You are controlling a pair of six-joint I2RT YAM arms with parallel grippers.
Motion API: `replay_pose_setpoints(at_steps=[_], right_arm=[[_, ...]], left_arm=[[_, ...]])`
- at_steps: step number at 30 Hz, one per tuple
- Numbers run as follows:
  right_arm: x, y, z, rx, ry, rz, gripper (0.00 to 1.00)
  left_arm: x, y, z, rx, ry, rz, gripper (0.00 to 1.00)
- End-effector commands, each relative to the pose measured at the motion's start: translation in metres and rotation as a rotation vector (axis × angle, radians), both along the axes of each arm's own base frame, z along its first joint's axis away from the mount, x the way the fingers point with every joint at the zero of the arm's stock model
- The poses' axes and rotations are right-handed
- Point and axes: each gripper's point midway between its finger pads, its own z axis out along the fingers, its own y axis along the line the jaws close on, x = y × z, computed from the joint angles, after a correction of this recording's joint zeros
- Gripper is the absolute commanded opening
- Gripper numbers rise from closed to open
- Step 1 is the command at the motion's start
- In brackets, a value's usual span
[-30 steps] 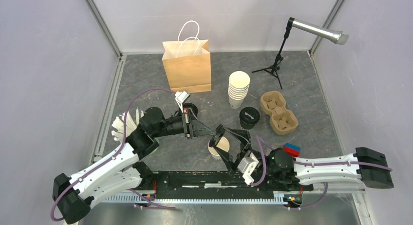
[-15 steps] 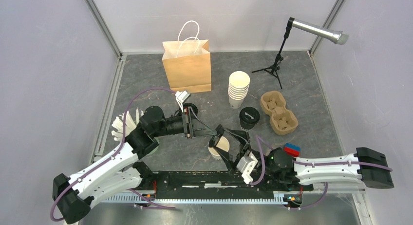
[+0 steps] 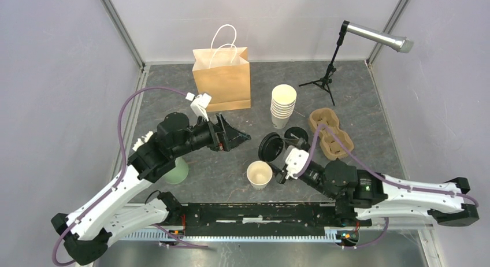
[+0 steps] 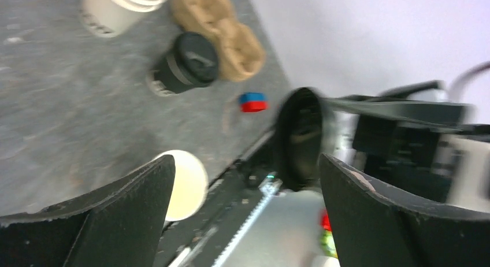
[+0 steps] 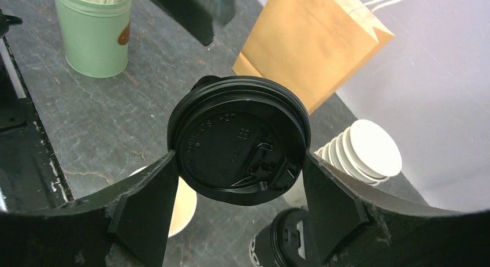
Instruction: Pack the takeout coffee
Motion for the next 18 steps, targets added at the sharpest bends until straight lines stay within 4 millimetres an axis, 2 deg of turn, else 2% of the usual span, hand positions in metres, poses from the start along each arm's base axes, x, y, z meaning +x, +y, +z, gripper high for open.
replay_pose_setpoints(at_steps=[1,5,8,15,18], right_arm=[[0.0,-0.028,-0.013,-0.153,0.158,-0.095,0.79],[0.0,-0.03,-0.008,-0.24,0.197,-0.124,0.77],[-0.001,-0.028,-0.014,-0.312,0.229,-0.125,0.78],[-0.003,-0.014,-0.044,-0.434,0.339,-0.046,0.77],[-0.005,-0.002,-0.056,-0.495,0.403,0.02,0.78]], left_arm=[[0.032,0.043,-0.042,0.283,-0.053,0.221,1.0],[0.042,0.082,-0.05,0.343,-0.1,0.4,1.0],[0.038,0.102,-0.046,0.328,-0.175,0.453,1.0],[0.029,0.125,-0.046,0.34,-0.305,0.477,1.0],[0.026,0.12,-0.044,0.314,-0.324,0.445,1.0]])
